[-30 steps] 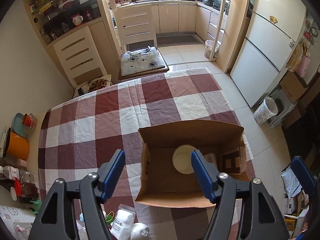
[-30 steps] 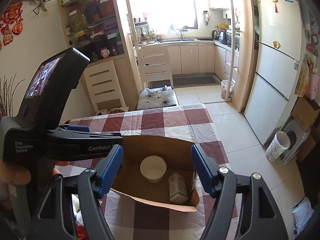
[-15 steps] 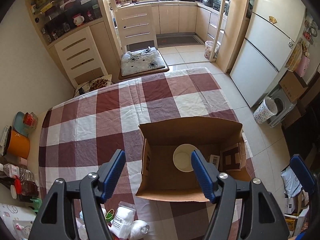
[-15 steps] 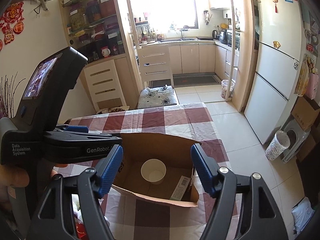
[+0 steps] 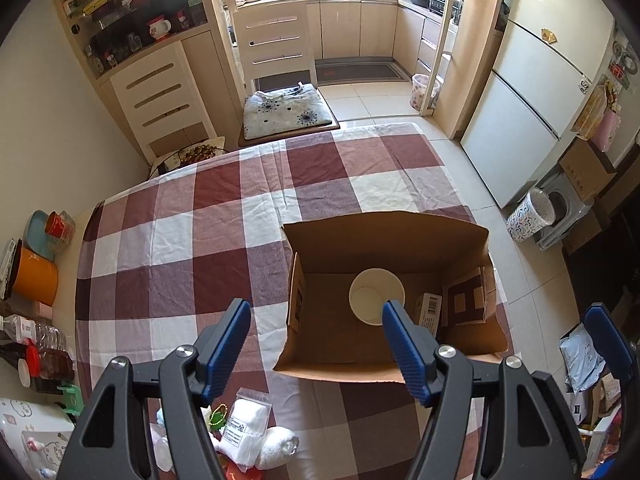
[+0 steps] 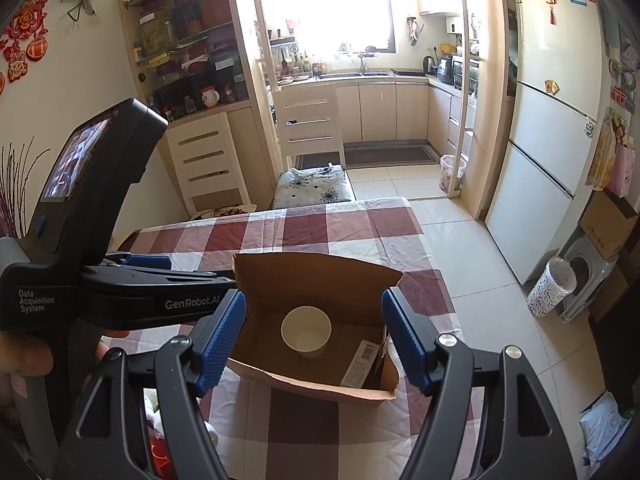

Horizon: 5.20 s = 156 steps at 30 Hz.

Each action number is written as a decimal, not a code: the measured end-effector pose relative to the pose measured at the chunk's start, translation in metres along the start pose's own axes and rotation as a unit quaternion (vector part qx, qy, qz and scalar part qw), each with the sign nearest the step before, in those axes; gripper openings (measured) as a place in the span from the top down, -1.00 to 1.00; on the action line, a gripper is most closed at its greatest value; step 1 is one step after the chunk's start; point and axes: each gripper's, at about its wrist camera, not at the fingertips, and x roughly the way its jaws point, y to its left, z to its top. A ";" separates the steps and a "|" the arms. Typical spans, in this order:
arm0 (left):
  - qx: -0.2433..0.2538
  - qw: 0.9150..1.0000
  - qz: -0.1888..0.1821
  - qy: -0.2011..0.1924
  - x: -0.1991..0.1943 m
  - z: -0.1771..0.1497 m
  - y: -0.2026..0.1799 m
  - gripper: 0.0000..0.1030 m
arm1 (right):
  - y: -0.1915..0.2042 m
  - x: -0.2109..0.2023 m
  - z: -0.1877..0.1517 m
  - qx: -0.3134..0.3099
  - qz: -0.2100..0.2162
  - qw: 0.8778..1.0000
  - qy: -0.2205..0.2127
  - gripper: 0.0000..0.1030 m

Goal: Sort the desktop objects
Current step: 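Withdraw both open tools from the cardboard box back toward the item pile, then grasp the clear plastic container with the left tool while the right tool grasps the white fluffy roll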

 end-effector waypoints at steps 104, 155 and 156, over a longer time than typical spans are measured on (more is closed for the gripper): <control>-0.118 0.992 0.005 0.053 0.068 -0.355 0.166 -0.36 | 0.114 0.053 -0.251 -0.180 0.082 0.965 0.175 -0.61; -0.163 0.984 0.062 -0.044 0.089 -0.343 0.235 -0.31 | 0.062 0.097 -0.252 -0.149 0.108 0.964 0.195 -0.61; -0.170 0.983 0.060 -0.041 0.091 -0.342 0.236 -0.31 | 0.064 0.098 -0.250 -0.153 0.111 0.963 0.193 -0.61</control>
